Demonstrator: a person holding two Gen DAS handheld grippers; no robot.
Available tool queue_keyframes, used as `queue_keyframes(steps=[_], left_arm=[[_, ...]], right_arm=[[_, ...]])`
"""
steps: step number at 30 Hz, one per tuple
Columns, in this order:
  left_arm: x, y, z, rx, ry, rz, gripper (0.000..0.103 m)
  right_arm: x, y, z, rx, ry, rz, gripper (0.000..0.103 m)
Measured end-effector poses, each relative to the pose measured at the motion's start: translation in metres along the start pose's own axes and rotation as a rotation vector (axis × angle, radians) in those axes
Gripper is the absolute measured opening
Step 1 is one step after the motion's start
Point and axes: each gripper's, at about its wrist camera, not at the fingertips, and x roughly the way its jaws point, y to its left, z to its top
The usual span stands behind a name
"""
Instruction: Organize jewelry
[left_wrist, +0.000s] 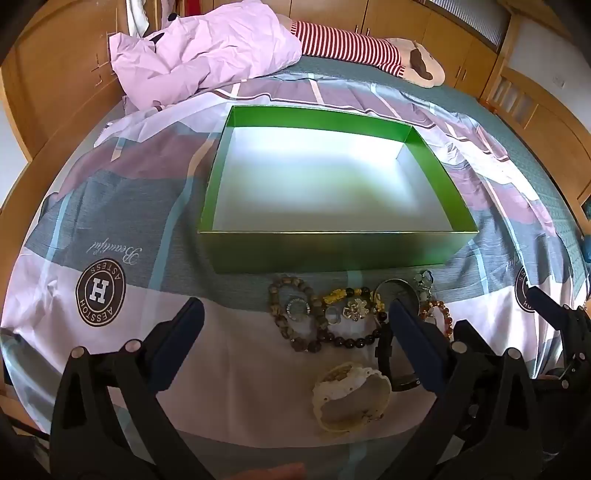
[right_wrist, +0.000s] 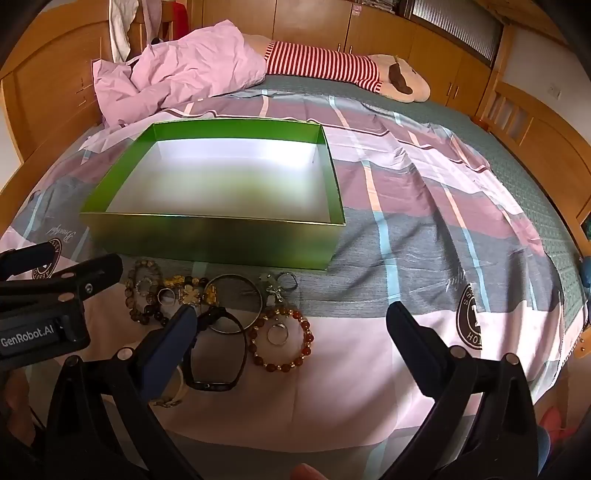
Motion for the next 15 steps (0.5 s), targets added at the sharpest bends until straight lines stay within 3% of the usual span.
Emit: queue_keyframes(steps=[15], left_arm=[[0.0007,-0.0046,-0.0028,0.007,-0.001,0.005,0.099]], right_arm=[[0.0013,0.0045,-0.0019,-0.004,0.006,0.022,0.101]])
